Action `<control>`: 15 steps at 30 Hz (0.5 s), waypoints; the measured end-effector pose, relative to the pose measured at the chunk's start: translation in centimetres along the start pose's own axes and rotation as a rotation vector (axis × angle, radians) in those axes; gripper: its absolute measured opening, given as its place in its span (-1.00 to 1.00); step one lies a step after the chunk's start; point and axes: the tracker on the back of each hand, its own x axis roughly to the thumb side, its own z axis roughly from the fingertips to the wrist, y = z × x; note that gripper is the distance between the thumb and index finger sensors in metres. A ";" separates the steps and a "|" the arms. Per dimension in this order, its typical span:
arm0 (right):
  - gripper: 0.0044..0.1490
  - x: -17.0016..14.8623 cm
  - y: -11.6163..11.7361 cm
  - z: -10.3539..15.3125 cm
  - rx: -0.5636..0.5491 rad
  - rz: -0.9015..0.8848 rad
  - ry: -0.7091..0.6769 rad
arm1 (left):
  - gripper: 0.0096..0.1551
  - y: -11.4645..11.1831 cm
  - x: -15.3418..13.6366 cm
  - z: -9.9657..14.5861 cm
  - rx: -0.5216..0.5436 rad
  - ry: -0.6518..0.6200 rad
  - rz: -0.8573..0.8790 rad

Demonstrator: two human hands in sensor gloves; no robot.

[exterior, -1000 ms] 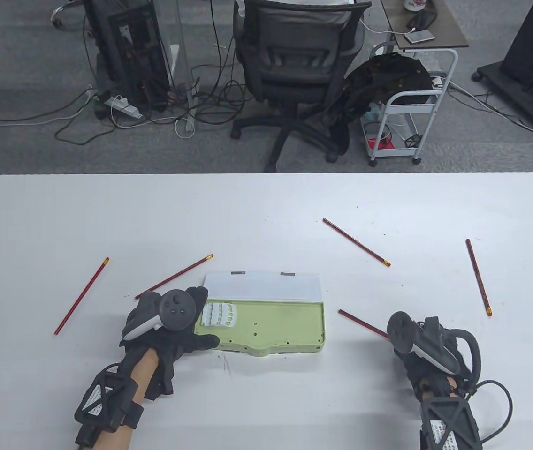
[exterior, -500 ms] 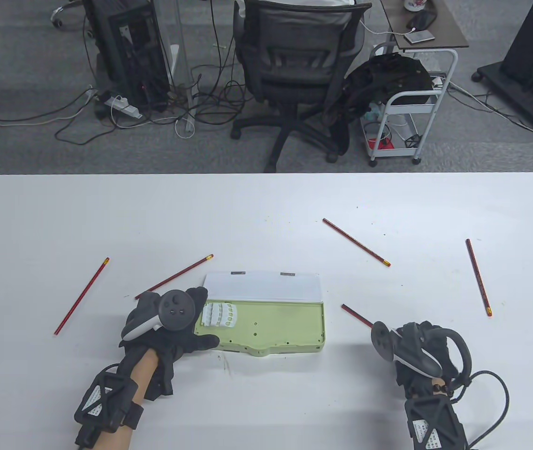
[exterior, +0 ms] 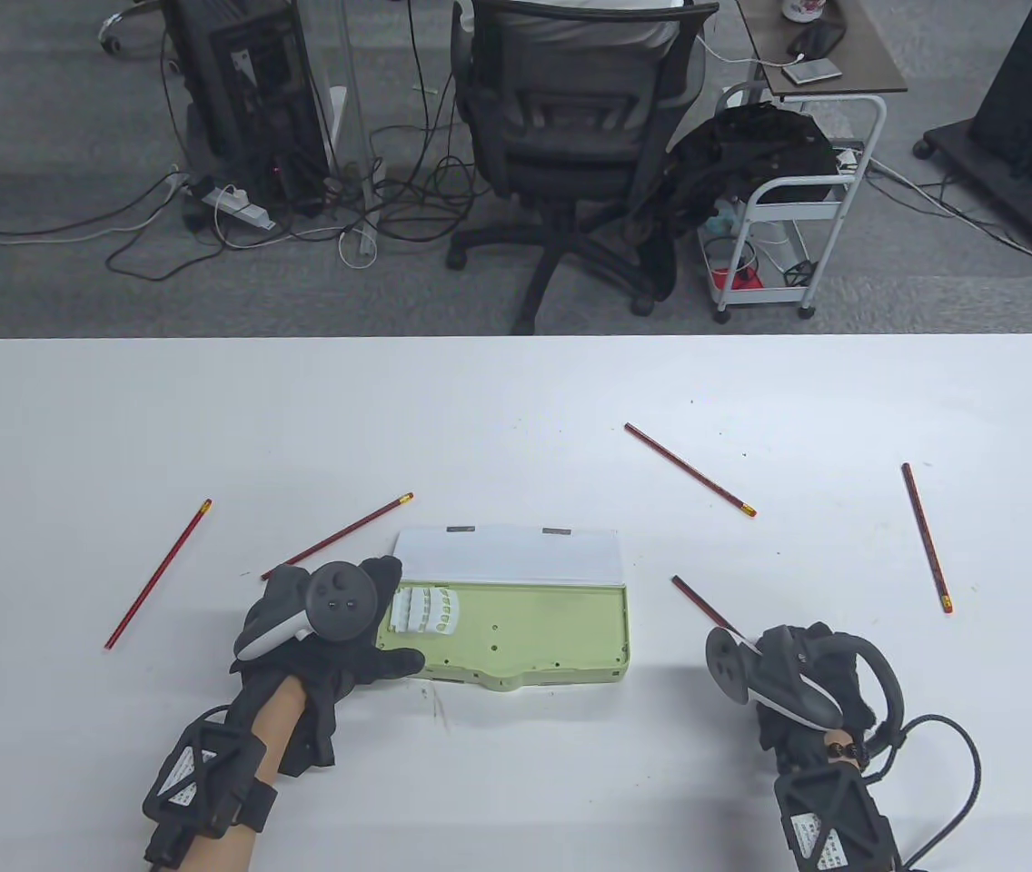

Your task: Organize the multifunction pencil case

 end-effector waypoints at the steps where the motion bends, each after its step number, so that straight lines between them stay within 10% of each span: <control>1: -0.46 0.0 0.0 -0.1 0.012 -0.003 0.003 | 0.36 0.0 0.0 0.0 0.000 0.000 0.000; 15: -0.49 0.2 -4.0 -1.7 -0.036 -0.269 0.063 | 0.36 0.0 0.0 0.0 -0.005 -0.001 0.003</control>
